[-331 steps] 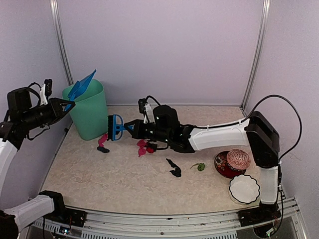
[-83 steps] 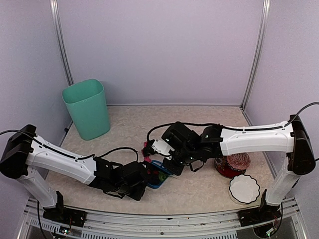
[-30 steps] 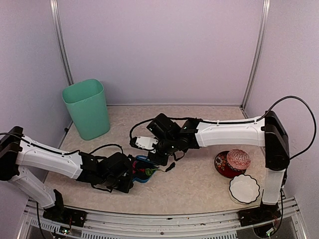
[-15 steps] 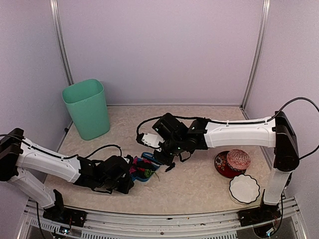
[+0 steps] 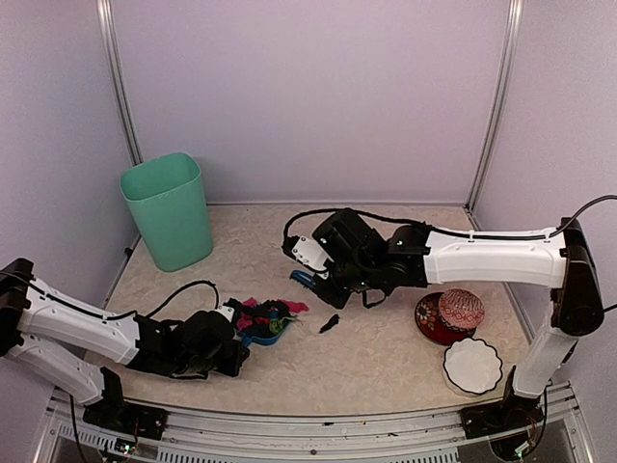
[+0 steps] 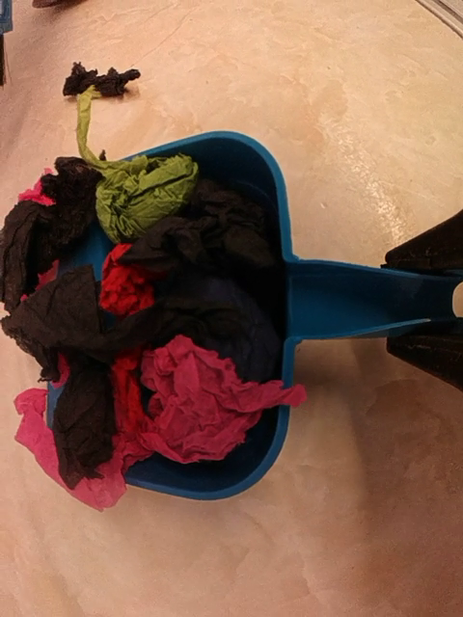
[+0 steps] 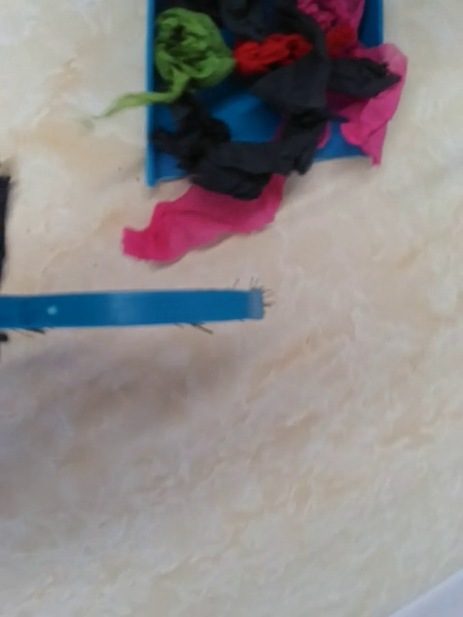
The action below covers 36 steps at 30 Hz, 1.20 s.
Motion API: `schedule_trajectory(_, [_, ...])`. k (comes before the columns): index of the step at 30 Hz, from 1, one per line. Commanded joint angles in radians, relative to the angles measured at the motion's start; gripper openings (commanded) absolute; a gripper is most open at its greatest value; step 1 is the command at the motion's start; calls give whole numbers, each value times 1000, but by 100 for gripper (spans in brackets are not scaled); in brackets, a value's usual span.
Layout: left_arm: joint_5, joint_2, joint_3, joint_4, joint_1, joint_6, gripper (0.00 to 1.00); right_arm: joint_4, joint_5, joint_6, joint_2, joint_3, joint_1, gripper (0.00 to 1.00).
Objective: Sweep away the paper scraps from the table
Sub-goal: Dump the paper scraps in the dustpan into the trash bin.
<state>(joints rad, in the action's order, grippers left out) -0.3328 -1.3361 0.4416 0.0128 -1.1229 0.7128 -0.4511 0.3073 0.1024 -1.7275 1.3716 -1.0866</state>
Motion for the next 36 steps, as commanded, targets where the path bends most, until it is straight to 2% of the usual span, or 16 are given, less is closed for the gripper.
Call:
schedule_trajectory(1, [-66,48,-9,-33,-3,8,0,40,55,-47,81,-50,-11,0])
schedule_trajectory(8, [-118,130,12,14,3,-15,0,102,129,-82,194,-171,-9,0])
schedule_trajectory(18, [-175,194,165,207,48,-93,0,168,189,-110,298,-281,-3,0])
schedule_trajectory(27, [-184,231,352,395,146,-169,0,189,187,-105,306,-305,4,0])
schedule_trajectory(36, [-89,247,557,551,316,-270,0,216,172,-95,304,-317,10,0])
